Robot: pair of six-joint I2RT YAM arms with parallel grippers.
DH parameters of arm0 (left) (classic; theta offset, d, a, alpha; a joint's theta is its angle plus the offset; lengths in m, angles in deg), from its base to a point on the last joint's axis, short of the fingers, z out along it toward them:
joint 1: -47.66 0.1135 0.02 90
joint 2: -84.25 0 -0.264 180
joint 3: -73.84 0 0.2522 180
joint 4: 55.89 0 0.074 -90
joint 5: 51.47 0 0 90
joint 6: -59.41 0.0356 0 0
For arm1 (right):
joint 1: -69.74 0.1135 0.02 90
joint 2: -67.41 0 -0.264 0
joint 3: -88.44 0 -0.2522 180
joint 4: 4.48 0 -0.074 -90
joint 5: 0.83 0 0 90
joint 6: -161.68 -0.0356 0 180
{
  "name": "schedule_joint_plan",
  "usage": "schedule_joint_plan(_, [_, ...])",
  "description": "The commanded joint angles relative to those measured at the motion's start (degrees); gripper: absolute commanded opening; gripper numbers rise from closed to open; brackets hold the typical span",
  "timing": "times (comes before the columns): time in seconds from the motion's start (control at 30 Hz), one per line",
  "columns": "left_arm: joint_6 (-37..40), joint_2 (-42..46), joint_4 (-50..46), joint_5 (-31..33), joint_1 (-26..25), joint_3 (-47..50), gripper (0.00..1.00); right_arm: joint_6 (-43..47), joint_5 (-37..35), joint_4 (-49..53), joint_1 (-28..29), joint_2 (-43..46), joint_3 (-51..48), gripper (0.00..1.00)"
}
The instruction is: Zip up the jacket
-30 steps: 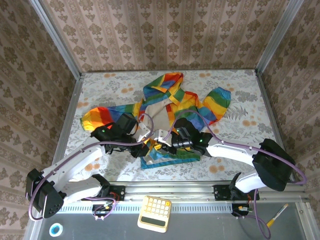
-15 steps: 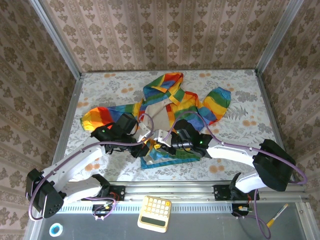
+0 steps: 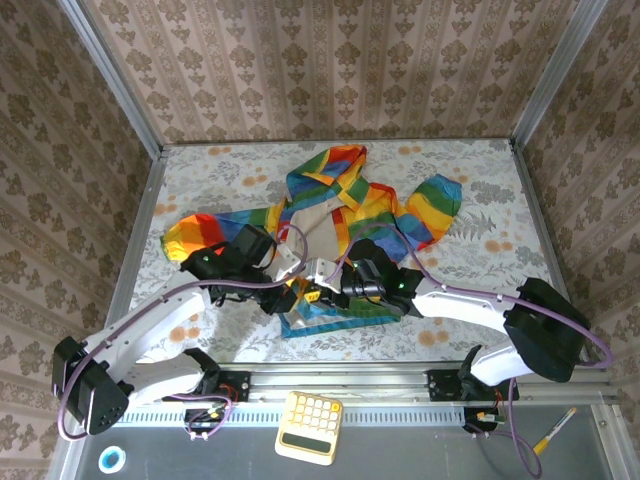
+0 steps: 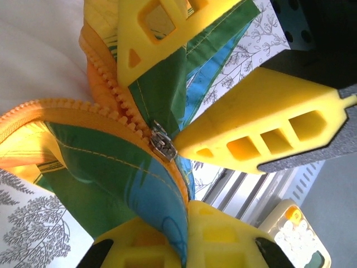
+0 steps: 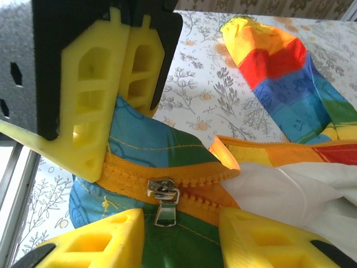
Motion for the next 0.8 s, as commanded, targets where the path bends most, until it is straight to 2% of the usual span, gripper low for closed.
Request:
schedule_joint_plan(0.0, [6.38, -1.21, -1.27, -3.57, -0.74, -4.46, 0.00, 1.94, 1.67, -3.31, 1.11, -2.32, 0.14, 0.33])
schedule_joint_plan(0.07, [8.44, -1.84, -2.97, -3.41, -0.73, -5.82, 0.00, 2.30, 2.51, -4.35, 1.16, -2.59, 0.06, 0.28])
schedule_joint_plan(0.27, [16.26, -3.61, -7.79, -3.58, -0.37, -10.04, 0.00, 3.66, 2.99, -5.41, 1.13, -1.65, -0.99, 0.25])
schedule_joint_plan(0.47, [22.39, -5.74, -10.65, -2.45, 0.45, -13.43, 0.00, 3.80, 0.22, -8.85, 1.16, 1.11, -4.90, 0.08])
schedule_joint_plan(0.57, [25.36, -6.71, -11.55, -1.26, 0.61, -14.87, 0.00, 3.71, -1.44, -11.06, 1.12, 3.37, -7.22, 0.04])
schedule_joint_plan(0.67, [27.87, -7.80, -12.41, 0.07, 1.01, -16.43, 0.00, 2.63, -2.79, -12.81, 1.11, 5.05, -9.15, 0.04])
schedule_joint_plan(0.77, [30.23, -8.23, -11.86, 1.41, 1.70, -16.68, 0.00, -2.15, -2.52, -16.53, 0.38, 6.44, -11.40, 0.09])
